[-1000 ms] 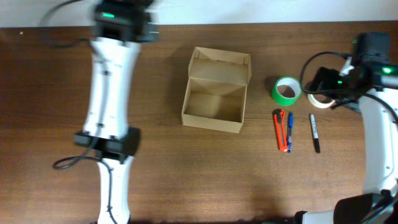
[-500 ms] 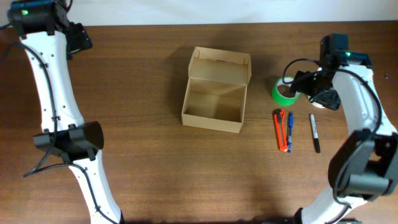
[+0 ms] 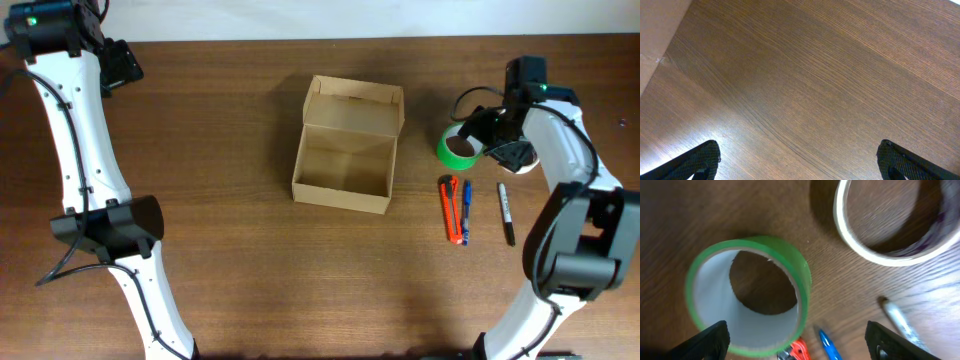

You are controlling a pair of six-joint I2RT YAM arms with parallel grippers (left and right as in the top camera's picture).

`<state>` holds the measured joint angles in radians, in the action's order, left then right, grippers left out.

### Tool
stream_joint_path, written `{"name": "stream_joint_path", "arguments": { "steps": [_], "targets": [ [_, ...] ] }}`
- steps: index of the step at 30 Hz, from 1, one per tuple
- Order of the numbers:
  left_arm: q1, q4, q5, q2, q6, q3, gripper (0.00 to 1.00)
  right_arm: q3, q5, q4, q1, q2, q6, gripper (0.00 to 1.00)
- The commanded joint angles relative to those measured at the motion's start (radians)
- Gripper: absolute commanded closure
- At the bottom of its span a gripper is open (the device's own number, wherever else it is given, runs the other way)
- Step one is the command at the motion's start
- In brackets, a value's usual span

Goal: Pack container
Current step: 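Withdraw the left arm and grasp the green tape roll with the right gripper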

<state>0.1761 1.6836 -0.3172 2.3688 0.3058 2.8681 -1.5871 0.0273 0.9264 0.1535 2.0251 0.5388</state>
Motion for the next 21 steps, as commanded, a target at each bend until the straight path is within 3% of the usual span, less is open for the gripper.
{"name": "stream_joint_path", "arguments": {
  "steps": [1,6,8,10,12,14,21],
  "targets": [
    [0.003,0.003,0.008,-0.04,-0.012,-0.003,0.0,-0.014,0.045,-0.004,0.006,0.051,0.073,0.14],
    [0.003,0.003,0.008,-0.04,-0.012,-0.003,0.0,-0.014,0.077,-0.003,0.02,0.111,0.072,0.22],
    [0.003,0.003,0.008,-0.04,-0.012,-0.003,0.0,-0.014,0.087,-0.001,0.026,0.129,0.072,0.3],
    [0.003,0.003,0.008,-0.04,-0.012,-0.003,0.0,-0.014,0.09,-0.001,0.028,0.138,0.072,0.5],
    [0.003,0.003,0.008,-0.04,-0.012,-0.003,0.0,-0.014,0.093,-0.001,0.03,0.14,0.072,0.79],
    [0.003,0.003,0.008,-0.04,-0.012,-0.003,0.0,-0.018,0.093,0.0,0.031,0.14,0.07,0.96],
    [0.003,0.003,0.008,-0.04,-0.012,-0.003,0.0,-0.108,0.093,0.093,0.032,0.127,-0.056,0.96]
  ]
}}
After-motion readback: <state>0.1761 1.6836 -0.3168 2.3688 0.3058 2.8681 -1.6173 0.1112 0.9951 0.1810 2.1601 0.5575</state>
